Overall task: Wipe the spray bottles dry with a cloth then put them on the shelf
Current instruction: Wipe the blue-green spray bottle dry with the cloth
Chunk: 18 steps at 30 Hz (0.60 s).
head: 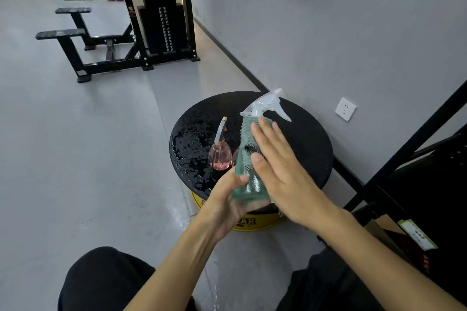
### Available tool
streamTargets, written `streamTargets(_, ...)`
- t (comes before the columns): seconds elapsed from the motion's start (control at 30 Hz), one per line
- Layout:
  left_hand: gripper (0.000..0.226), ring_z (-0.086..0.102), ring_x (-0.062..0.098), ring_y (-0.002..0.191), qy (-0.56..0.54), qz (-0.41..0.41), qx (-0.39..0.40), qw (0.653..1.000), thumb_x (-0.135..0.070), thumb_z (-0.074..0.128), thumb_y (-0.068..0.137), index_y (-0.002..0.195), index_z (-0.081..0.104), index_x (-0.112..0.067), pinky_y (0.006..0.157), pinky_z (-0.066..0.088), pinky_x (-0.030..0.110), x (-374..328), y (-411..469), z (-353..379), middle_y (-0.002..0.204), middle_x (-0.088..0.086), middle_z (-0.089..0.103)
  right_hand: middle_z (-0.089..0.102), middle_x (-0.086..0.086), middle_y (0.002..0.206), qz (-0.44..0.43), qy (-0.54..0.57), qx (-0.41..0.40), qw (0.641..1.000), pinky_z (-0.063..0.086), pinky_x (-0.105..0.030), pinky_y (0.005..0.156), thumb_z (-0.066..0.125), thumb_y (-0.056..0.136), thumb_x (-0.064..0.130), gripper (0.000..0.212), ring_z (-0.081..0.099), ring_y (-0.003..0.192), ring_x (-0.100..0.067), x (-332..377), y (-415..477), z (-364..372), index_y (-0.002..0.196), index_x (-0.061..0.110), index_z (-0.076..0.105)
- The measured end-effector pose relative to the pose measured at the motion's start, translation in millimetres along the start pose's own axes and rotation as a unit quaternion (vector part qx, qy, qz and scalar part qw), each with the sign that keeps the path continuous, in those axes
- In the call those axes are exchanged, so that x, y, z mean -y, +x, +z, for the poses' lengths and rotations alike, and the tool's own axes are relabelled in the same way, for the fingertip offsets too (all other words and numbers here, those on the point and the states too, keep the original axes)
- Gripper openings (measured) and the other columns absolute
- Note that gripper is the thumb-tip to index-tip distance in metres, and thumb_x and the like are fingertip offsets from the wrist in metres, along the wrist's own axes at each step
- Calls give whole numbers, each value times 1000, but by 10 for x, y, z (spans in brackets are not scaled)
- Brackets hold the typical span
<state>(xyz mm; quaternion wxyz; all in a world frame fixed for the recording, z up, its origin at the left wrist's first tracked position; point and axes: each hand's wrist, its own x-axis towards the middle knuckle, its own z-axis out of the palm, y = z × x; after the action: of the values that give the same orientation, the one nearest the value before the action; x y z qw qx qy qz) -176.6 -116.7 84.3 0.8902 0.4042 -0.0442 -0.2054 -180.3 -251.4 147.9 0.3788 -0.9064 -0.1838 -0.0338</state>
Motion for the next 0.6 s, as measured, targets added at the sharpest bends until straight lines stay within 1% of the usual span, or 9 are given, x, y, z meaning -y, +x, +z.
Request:
streamTargets(0.07, 40, 71, 24, 83, 13, -7, 16, 1000, -22, 74, 54, 94, 76, -17, 68, 61, 35, 15, -10, 33, 92, 9, 73, -4, 21, 159, 8, 7, 0, 1000, -3, -25, 117, 22, 97, 48, 61, -15, 142, 7, -16, 102, -72, 153, 27, 10)
streamTargets(0.17, 73, 71, 27, 89, 34, -6, 38, 999, -29, 91, 47, 111, 65, -7, 71, 60, 35, 8, -16, 61, 98, 11, 72, -2, 19, 159, 8, 19, -3, 1000, -5, -15, 114, 23, 99, 44, 58, -14, 142, 7, -4, 138, -108, 153, 25, 13)
streamTargets(0.23, 86, 69, 28, 93, 49, 0, 38, 998, -32, 92, 51, 122, 54, 0, 77, 59, 40, -16, -13, 64, 103, 12, 70, -3, 20, 159, -5, 17, 0, 1000, -5, -19, 116, 23, 101, 44, 56, -14, 141, 8, 18, 70, -91, 153, 25, 12)
streamTargets(0.3, 82, 69, 25, 93, 49, 4, 38, 998, -26, 89, 54, 123, 54, -1, 76, 58, 41, -32, -12, 47, 102, 11, 70, -3, 23, 158, -16, 25, 11, 1000, -4, -21, 116, 23, 100, 44, 55, -15, 141, 10, 47, -32, -62, 152, 28, 12)
streamTargets(0.37, 64, 70, 21, 88, 42, 6, 26, 999, -17, 79, 56, 115, 60, -5, 71, 58, 36, -24, -8, 21, 97, 9, 70, -4, 25, 157, -30, 17, 21, 999, -3, -21, 116, 24, 102, 41, 53, -16, 141, 9, 54, -119, -22, 152, 29, 13)
streamTargets(0.43, 53, 70, 19, 88, 37, 2, 24, 999, -16, 71, 59, 111, 62, -7, 70, 59, 36, -16, -6, 9, 96, 7, 70, -2, 24, 158, -44, -11, 14, 999, -1, -26, 118, 26, 103, 37, 51, -15, 142, 8, 23, -140, -11, 152, 28, 13)
streamTargets(0.5, 56, 70, 21, 90, 52, 0, 26, 998, -19, 78, 57, 110, 63, -7, 75, 59, 37, -3, 5, 4, 98, 8, 71, 0, 23, 158, -47, -23, 4, 999, 1, -30, 119, 24, 102, 38, 52, -13, 142, 7, -22, -76, -42, 152, 29, 14)
streamTargets(0.53, 60, 70, 22, 90, 60, -4, 27, 998, -23, 82, 55, 110, 63, -7, 77, 59, 38, -4, 7, 10, 98, 9, 72, 1, 22, 159, -44, -21, -1, 999, 1, -27, 119, 24, 102, 39, 52, -12, 142, 7, -37, -24, -70, 152, 28, 15)
streamTargets(0.6, 62, 70, 25, 91, 67, -12, 26, 997, -22, 79, 56, 113, 61, -4, 74, 59, 36, -5, 1, 36, 99, 11, 72, 2, 18, 159, -33, -7, -12, 999, -3, -14, 116, 25, 102, 39, 52, -9, 143, 7, -59, 90, -134, 152, 27, 16)
